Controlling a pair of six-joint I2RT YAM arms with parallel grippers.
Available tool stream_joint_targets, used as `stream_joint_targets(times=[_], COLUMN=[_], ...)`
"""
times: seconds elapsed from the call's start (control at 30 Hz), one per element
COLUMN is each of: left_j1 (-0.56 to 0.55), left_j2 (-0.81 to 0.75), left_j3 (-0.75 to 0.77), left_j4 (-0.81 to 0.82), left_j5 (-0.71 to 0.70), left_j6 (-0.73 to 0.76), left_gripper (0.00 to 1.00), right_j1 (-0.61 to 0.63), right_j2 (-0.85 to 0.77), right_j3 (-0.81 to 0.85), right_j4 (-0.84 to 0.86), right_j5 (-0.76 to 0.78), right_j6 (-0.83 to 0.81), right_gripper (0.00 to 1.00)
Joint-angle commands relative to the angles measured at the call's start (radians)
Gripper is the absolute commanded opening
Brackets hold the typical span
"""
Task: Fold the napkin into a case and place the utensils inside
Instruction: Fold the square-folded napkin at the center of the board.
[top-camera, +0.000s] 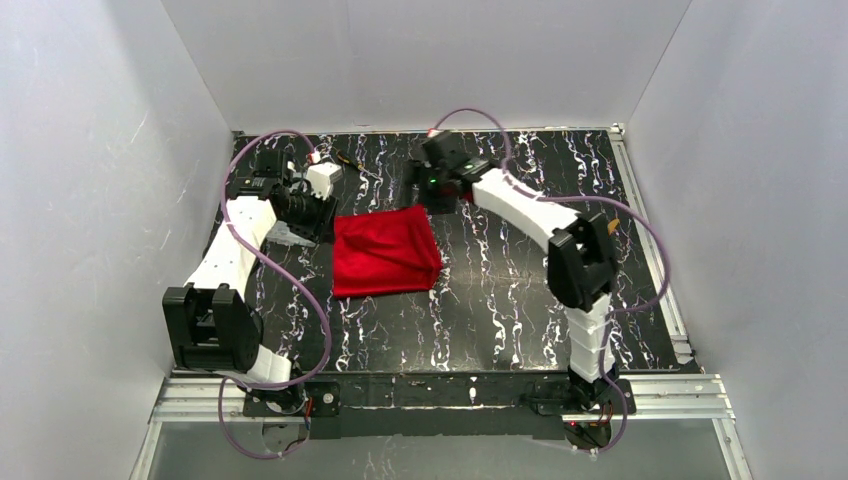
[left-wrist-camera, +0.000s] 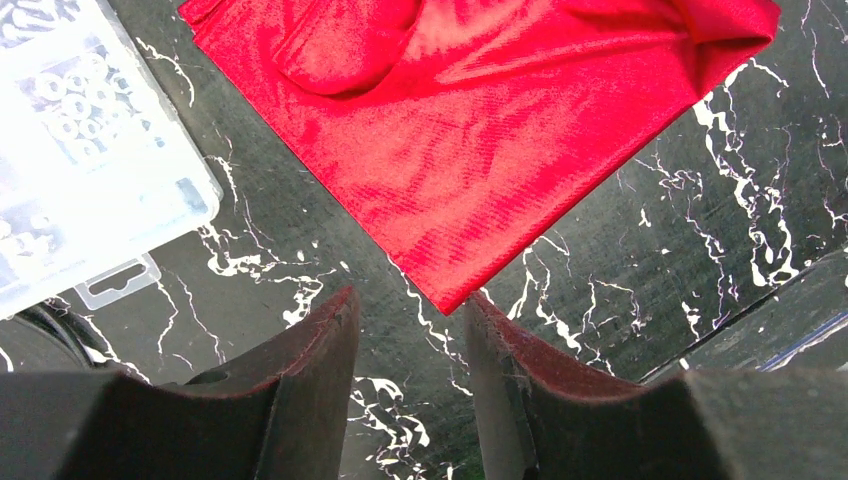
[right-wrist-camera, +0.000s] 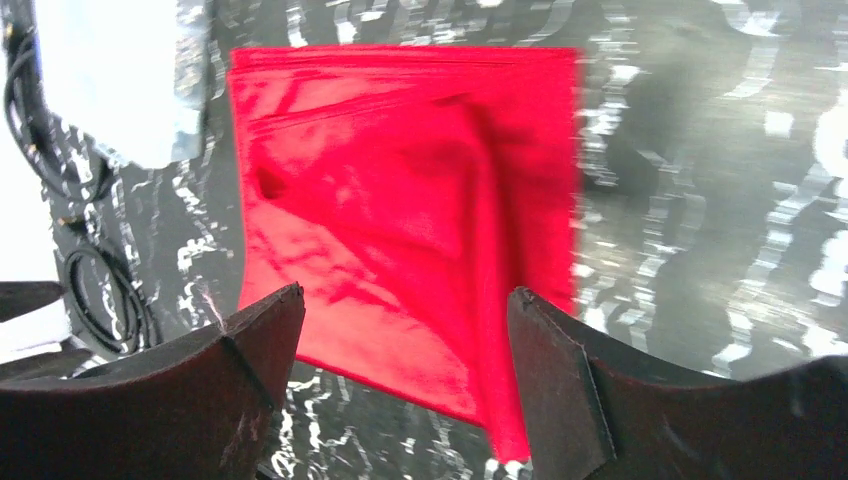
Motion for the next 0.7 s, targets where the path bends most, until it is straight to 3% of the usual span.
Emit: stream_joint_targets(times=[0.0,0.23,0.67], left_j1=[0.007,0.006,0.005], left_j2=[0.008,0.003,0.009], left_j3=[0.028,0.023,0.057], left_j4=[-0.044,-0.059,-0.086], left_j5=[0.034,0.029,0.011], left_j6=[-0.007,0.003,0.02], left_gripper=[0.41,0.41,0.41], right_j1=[-0.084,-0.107,-0.125], right_j2=[-0.093,-0.093,0.021], right_j3=[-0.165,-0.3,-0.31], right_j4=[0.081,0.221,0.34], right_j5=[-0.108,-0.254,-0.337], right_j6=[-0.093,-0.041,0.012], right_gripper=[0.8,0.69,0.69])
